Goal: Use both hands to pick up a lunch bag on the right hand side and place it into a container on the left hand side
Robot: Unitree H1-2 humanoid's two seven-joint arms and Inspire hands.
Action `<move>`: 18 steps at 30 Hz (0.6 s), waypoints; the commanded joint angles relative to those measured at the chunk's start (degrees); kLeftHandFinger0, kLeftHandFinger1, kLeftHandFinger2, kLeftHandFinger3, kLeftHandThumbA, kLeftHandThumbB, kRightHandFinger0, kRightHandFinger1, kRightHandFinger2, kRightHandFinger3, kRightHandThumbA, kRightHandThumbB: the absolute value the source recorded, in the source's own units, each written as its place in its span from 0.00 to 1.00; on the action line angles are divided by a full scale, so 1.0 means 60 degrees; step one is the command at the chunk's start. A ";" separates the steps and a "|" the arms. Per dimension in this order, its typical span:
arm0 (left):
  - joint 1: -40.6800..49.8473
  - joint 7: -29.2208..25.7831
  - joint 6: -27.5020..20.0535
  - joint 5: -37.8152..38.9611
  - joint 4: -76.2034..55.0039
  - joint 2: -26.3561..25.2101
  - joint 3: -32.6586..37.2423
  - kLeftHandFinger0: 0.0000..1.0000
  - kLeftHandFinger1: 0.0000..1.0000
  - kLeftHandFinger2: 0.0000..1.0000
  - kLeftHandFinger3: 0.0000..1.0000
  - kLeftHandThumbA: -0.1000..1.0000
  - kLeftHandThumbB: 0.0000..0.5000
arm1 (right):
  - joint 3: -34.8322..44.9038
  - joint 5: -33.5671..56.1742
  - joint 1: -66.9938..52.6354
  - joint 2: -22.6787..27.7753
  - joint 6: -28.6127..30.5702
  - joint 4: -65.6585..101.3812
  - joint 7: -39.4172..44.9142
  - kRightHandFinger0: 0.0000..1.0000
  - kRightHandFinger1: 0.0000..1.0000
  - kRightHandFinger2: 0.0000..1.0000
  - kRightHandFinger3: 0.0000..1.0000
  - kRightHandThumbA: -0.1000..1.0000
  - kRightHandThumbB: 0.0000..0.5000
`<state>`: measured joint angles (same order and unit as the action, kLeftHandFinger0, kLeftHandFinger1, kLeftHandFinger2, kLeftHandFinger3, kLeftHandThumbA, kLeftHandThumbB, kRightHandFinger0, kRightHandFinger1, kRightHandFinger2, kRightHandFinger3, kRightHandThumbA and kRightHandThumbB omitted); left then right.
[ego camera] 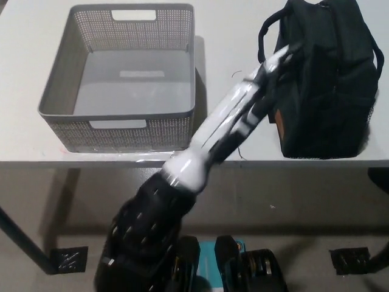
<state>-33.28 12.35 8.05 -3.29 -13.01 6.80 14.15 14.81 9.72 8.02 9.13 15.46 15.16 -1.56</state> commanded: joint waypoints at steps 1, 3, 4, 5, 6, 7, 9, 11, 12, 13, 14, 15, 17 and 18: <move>-0.1060 -0.0836 0.0323 -0.0260 0.0841 0.0702 -0.0350 1.00 1.00 1.00 1.00 1.00 0.81 | 0.0152 0.0417 0.0940 0.0203 -0.0666 0.0127 -0.0270 1.00 1.00 1.00 1.00 1.00 0.36; -0.1579 -0.1190 0.0157 -0.0457 0.1458 0.0948 -0.0569 1.00 1.00 1.00 1.00 1.00 0.80 | 0.0119 0.0307 0.1503 0.0201 -0.0937 -0.0078 -0.0353 1.00 1.00 1.00 1.00 1.00 0.38; -0.1785 -0.1327 0.0137 -0.0445 0.1731 0.1072 -0.0695 1.00 1.00 1.00 1.00 1.00 0.80 | 0.0103 0.0266 0.1726 0.0187 -0.0981 -0.0201 -0.0382 1.00 1.00 1.00 1.00 1.00 0.39; -0.1881 -0.1386 0.0139 -0.0450 0.1871 0.1136 -0.0781 1.00 1.00 1.00 1.00 1.00 0.80 | 0.0089 0.0237 0.1843 0.0142 -0.1010 -0.0263 -0.0404 1.00 1.00 1.00 1.00 1.00 0.40; -0.2000 -0.1494 0.0116 -0.0491 0.2055 0.1220 -0.0855 1.00 1.00 1.00 1.00 1.00 0.81 | 0.0069 0.0259 0.1996 0.0111 -0.1025 -0.0370 -0.0399 1.00 1.00 1.00 1.00 1.00 0.41; -0.2134 -0.1613 0.0070 -0.0521 0.2270 0.1297 -0.0926 1.00 1.00 1.00 1.00 1.00 0.81 | 0.0045 0.0271 0.2160 0.0070 -0.1069 -0.0462 -0.0412 1.00 1.00 1.00 1.00 1.00 0.41; -0.2431 -0.1961 0.0008 -0.0506 0.2743 0.1540 -0.1174 1.00 1.00 1.00 1.00 1.00 0.82 | -0.0002 0.0253 0.2500 -0.0011 -0.1208 -0.0650 -0.0468 1.00 1.00 1.00 1.00 1.00 0.45; -0.2752 -0.2452 -0.0214 -0.0456 0.3298 0.1804 -0.1519 1.00 1.00 1.00 1.00 1.00 0.82 | -0.0120 0.0242 0.2834 -0.0183 -0.1196 -0.0887 -0.0482 1.00 1.00 1.00 1.00 1.00 0.41; -0.2890 -0.2672 -0.0331 -0.0393 0.3570 0.1916 -0.1715 1.00 1.00 1.00 1.00 1.00 0.85 | -0.0210 0.0222 0.3009 -0.0314 -0.1179 -0.1011 -0.0493 1.00 1.00 1.00 1.00 1.00 0.40; -0.2971 -0.2811 -0.0411 -0.0352 0.3750 0.1990 -0.1850 1.00 1.00 1.00 1.00 1.00 0.85 | -0.0267 0.0223 0.3117 -0.0421 -0.1204 -0.1067 -0.0515 1.00 1.00 1.00 1.00 1.00 0.40; -0.3012 -0.2894 -0.0454 -0.0329 0.3857 0.2038 -0.1935 1.00 1.00 1.00 1.00 1.00 0.87 | -0.0300 0.0219 0.3181 -0.0504 -0.1235 -0.1096 -0.0549 1.00 1.00 1.00 1.00 1.00 0.43; -0.3079 -0.3112 -0.0628 -0.0271 0.4119 0.2156 -0.2148 1.00 1.00 1.00 1.00 1.00 0.85 | -0.0378 0.0131 0.3359 -0.0689 -0.1220 -0.1290 -0.0617 1.00 1.00 1.00 1.00 1.00 0.43; -0.3068 -0.3242 -0.0738 -0.0238 0.4213 0.2221 -0.2295 1.00 1.00 1.00 1.00 1.00 0.82 | -0.0443 0.0037 0.3476 -0.0801 -0.1169 -0.1454 -0.0630 1.00 1.00 1.00 1.00 1.00 0.43; -0.3087 -0.3335 -0.1003 -0.0218 0.4422 0.2218 -0.2413 1.00 1.00 1.00 1.00 1.00 0.79 | -0.0511 -0.0072 0.3580 -0.0863 -0.1094 -0.1625 -0.0614 1.00 1.00 1.00 1.00 1.00 0.46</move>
<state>-48.79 -1.55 7.30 -5.23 11.99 18.57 1.68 13.07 10.32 25.86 5.02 8.77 6.68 -4.19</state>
